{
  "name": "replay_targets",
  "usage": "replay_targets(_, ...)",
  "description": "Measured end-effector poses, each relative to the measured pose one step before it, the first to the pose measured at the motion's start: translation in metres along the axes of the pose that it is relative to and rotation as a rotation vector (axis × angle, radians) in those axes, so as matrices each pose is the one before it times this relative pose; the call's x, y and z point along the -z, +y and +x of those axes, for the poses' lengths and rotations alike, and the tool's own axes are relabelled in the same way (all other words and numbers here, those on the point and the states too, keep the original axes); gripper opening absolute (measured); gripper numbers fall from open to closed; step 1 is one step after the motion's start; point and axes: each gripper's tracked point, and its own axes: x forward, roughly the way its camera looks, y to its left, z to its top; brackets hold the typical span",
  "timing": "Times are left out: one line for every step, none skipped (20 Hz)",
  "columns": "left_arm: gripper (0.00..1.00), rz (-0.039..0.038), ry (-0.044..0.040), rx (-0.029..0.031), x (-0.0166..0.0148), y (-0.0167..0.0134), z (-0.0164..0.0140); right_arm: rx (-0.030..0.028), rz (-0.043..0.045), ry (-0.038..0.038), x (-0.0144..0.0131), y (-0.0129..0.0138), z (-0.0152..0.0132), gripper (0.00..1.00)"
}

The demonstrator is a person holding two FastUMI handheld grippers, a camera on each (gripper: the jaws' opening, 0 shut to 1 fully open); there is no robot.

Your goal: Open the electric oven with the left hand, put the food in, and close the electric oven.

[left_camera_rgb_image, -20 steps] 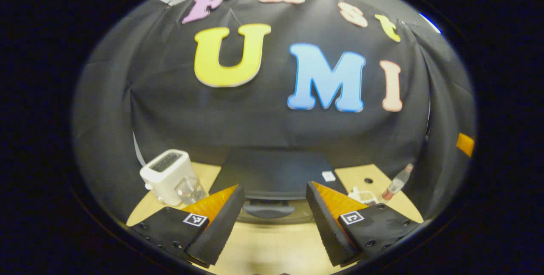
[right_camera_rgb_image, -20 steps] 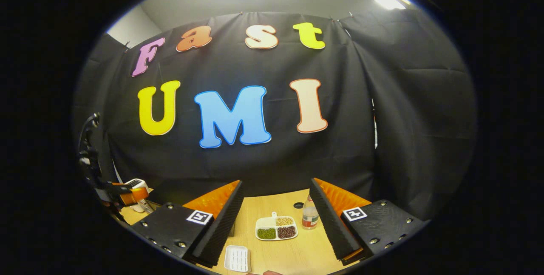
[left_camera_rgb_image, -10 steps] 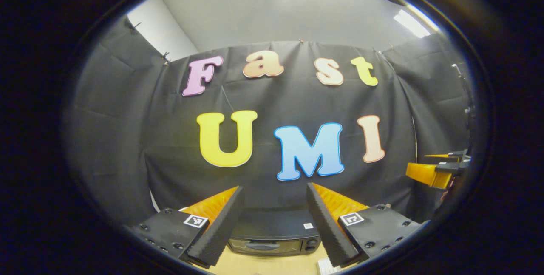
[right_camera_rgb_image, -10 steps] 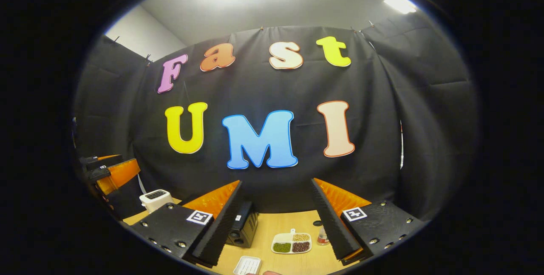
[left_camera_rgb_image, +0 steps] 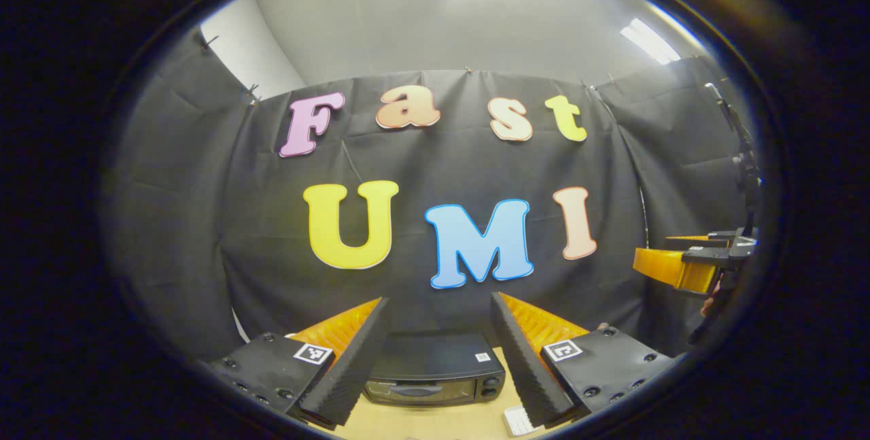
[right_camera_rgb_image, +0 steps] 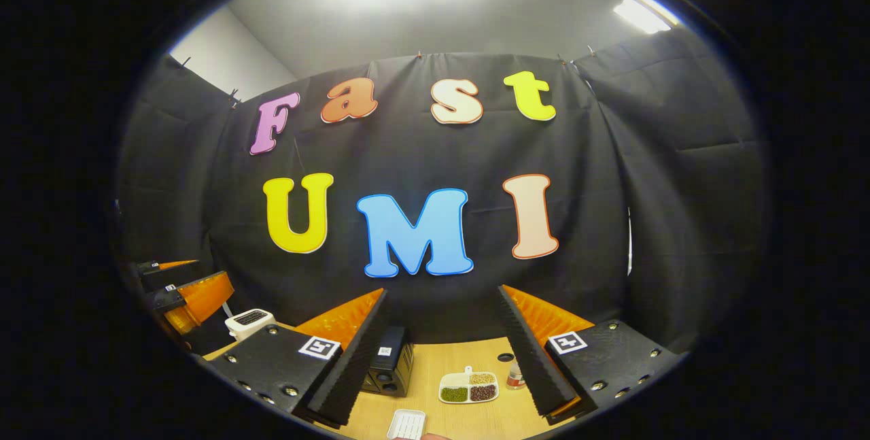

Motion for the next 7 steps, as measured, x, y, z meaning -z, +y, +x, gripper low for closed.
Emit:
replay_targets(0.94,-0.00207,0.00092,0.00675,-0.00063,0.00363,-0.00661,0.00289,0.00562,0.00162,-0.00059,0.00440,-0.00397,0.96)
replay_targets(0.99,0.00702,0.00177,0.00516,-0.00038,0.00379,-0.00316,0.00101,0.00564,-0.00088,-0.00143,0.00614,-0.00306,0.96)
replay_targets(0.99,0.01008,-0.00034,0.00181,0.00086,0.00356,-0.00144,0.00294,0.00015,0.00101,-0.00041,0.00436,-0.00223,0.96)
replay_targets(0.99,0.00722,0.00194,0.00405,-0.00029,0.00338,-0.00234,0.00040,-0.00375,-0.00175,-0.00019,0.00528,-0.00289,0.96)
replay_targets(0.99,0.00083,0.00297,0.00249,0.00179,0.00319,-0.00129,0.00254,-0.00581,0.00051,-0.00070,0.00461,-0.00211,0.96)
replay_targets(0.99,-0.00758,0.00345,0.00196,0.00119,0.00405,-0.00226,0.00138,-0.00597,0.00057,0.00013,0.00441,-0.00176,0.96)
replay_targets(1.00,-0.01264,0.00229,0.00361,-0.00043,0.00282,-0.00343,0.00342,-0.00161,0.00286,0.00002,0.00410,-0.00230,0.96)
